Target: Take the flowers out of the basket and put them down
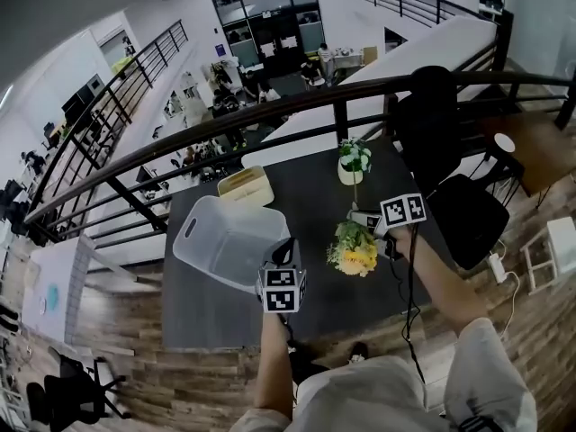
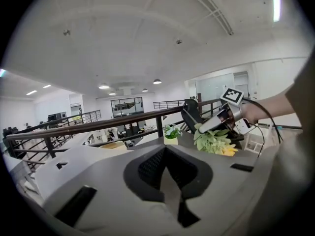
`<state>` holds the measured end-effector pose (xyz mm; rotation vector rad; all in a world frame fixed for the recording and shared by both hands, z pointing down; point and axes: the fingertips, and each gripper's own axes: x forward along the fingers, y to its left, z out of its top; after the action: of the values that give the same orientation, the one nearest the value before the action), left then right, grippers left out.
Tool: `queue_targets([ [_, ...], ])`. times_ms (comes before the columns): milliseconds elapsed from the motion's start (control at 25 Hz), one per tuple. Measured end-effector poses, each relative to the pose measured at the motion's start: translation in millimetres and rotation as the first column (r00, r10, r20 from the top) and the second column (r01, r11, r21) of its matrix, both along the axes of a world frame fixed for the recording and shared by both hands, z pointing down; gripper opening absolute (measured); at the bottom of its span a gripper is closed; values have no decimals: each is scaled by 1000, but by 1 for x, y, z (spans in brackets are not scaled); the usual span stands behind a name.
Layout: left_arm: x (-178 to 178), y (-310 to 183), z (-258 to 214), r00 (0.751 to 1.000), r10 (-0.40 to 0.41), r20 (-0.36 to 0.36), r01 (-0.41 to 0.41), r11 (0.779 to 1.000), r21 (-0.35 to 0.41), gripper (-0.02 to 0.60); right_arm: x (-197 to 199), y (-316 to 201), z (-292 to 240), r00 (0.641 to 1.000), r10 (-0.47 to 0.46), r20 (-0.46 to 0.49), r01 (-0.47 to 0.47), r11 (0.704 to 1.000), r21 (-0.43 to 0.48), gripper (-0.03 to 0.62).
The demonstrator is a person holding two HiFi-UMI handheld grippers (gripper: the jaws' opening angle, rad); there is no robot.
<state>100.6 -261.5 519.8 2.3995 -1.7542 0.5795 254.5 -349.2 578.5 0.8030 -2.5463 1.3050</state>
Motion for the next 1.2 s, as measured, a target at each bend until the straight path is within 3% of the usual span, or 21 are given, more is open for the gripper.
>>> queue_targets([
  [200, 15, -2, 7, 997, 33, -74, -35, 999, -30, 25, 4, 5, 67, 998, 54, -38, -59, 987, -148, 91],
  [480, 10, 0, 6, 997, 62, -40, -64, 997, -34, 23, -26, 41, 136, 988, -43, -149, 3, 966, -258, 92],
  [920, -13, 12, 4, 999, 15, -52, -16, 1000, -22, 23, -45, 49, 173, 947, -31, -319, -33, 980, -196, 106],
  [1200, -16, 25, 7, 997, -54, -61, 53, 999, -10, 23, -51, 50, 174, 966, 11, -259, -67, 976, -208, 193],
])
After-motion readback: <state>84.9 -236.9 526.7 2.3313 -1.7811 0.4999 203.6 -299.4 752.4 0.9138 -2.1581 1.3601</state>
